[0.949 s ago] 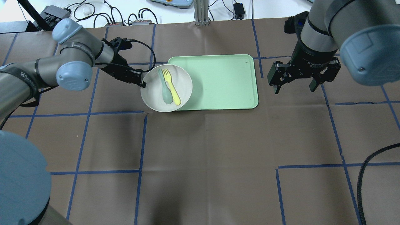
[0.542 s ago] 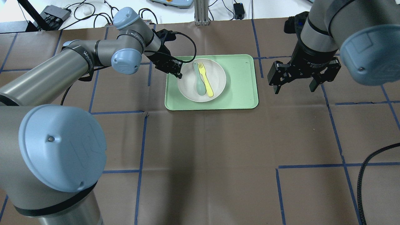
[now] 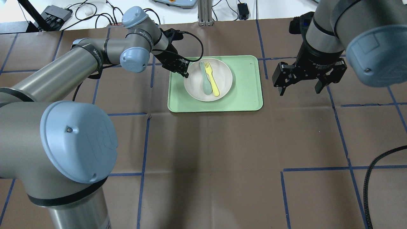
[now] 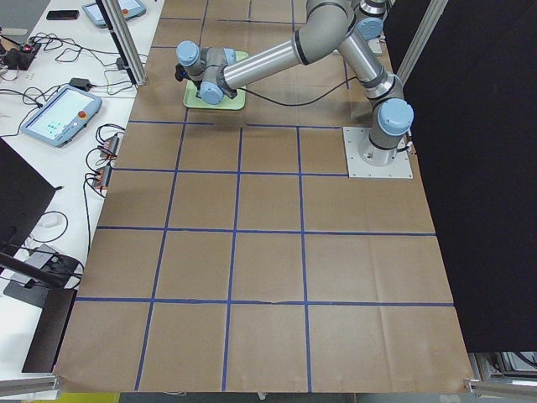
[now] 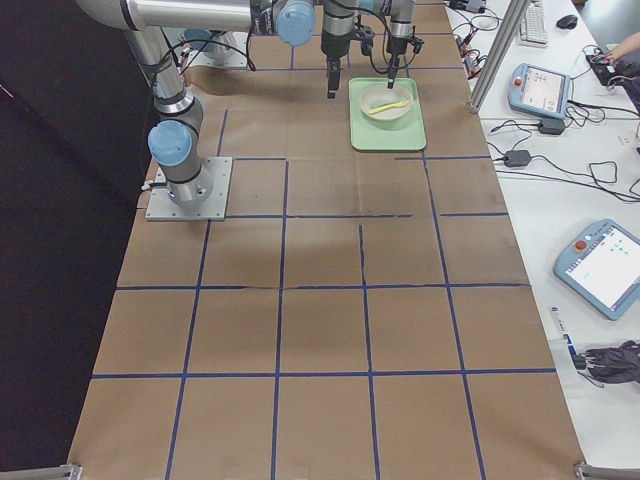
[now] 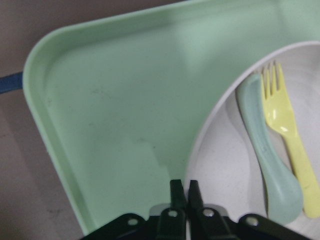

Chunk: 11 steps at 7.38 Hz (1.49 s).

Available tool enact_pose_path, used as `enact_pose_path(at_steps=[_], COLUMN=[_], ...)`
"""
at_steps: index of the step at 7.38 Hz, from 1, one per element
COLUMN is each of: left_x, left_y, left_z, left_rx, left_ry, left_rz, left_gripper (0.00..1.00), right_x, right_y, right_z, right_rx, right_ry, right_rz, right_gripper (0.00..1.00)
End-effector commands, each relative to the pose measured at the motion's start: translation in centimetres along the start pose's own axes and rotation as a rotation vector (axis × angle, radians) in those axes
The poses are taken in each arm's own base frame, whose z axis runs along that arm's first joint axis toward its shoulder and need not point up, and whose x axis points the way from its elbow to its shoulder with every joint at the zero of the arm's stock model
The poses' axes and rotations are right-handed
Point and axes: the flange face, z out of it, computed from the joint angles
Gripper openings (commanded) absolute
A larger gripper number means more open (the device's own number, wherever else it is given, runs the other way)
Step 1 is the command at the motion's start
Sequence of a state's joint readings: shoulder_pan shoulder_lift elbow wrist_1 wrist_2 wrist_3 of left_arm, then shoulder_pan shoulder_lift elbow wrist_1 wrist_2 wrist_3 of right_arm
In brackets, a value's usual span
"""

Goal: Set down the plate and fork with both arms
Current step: 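Open the left gripper and raise it away from the plate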

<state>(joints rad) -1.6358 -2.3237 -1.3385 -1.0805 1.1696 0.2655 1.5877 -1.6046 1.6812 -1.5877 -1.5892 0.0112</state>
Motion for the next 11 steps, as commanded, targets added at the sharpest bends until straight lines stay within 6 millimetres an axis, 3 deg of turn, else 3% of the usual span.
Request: enact_pose_path(at_steps=[1,2,3,4,5,6,7,8,9,10,11], left_x=[-0.2,-0.2,0.1,0.7,2.2,4.5,6.2,8.6,12.1,12.6,13.5], left_y=[-0.2,-0.1,-0.1,0.2,1.0,3.0,5.8,8.7,12.9,16.3,18.8], left_z=[0.3,0.2,-0.3,-1.5,-4.4,-9.3,-15.1,-19.7,-25.2,-27.8,-29.0], left_rx=[-0.004,-0.004,-0.003,-0.010,-0.018,-0.041,-0.098,-0.138,-0.158,-0.180,-0.164], left_ry=[0.000,-0.003,-0.003,-0.003,-0.004,-0.043,-0.181,-0.206,-0.202,-0.188,-0.191], left_rz=[-0.003,0.000,0.000,-0.003,-0.003,-0.004,-0.001,-0.006,-0.011,-0.048,-0.052], left_gripper=[0.15,0.84,0.99,1.00,1.00,1.00,1.00,1.00,1.00,1.00,1.00], right_x=[0.0,0.0,0.0,0.0,0.0,0.0,0.0,0.0,0.1,0.1,0.0], right_y=[0.0,0.0,0.0,0.0,0.0,0.0,0.0,0.0,0.0,-0.1,-0.1], right_z=[0.0,0.0,0.0,0.0,0.0,0.0,0.0,0.0,0.0,0.0,-0.2], right_rx=[0.000,0.000,0.000,0.000,0.000,0.000,0.000,0.000,0.000,0.001,0.009], right_ry=[0.000,0.000,0.000,0.000,0.000,0.000,0.000,0.000,0.000,-0.002,-0.009], right_rz=[0.000,0.001,0.000,0.000,0.000,0.000,0.000,0.000,0.001,0.000,0.001], right_gripper=[1.00,1.00,1.00,1.00,1.00,1.00,1.00,1.00,1.00,1.00,1.00])
